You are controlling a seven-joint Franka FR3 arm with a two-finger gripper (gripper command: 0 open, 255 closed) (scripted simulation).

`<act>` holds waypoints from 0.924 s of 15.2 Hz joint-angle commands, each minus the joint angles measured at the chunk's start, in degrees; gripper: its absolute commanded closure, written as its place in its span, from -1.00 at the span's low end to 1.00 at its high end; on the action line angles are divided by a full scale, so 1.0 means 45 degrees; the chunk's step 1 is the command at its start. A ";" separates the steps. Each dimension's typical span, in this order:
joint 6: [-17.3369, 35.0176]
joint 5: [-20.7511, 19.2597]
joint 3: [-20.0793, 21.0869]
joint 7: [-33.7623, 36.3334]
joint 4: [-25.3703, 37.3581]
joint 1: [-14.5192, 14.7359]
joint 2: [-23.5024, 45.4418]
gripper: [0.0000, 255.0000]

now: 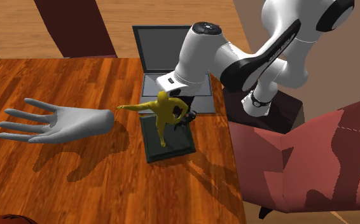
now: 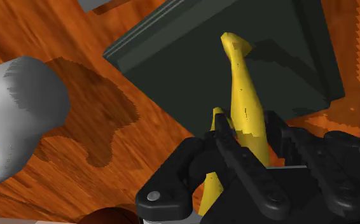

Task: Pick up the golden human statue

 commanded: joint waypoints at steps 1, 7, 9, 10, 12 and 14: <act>-0.3725 -0.0149 0.0122 0.0262 0.0012 0.0078 -0.0001 1.00; -0.4708 -0.0812 0.0443 0.0994 0.0201 0.0191 -0.0902 1.00; -0.3759 0.0425 -0.0447 -0.0708 0.0498 -0.0064 0.0531 1.00; -0.3926 0.0409 -0.0450 -0.0686 0.0648 -0.0057 0.0510 1.00; -0.4261 0.0382 -0.0451 -0.0646 0.0955 -0.0049 0.0477 1.00; -0.4598 0.0363 -0.0450 -0.0610 0.1275 -0.0044 0.0456 1.00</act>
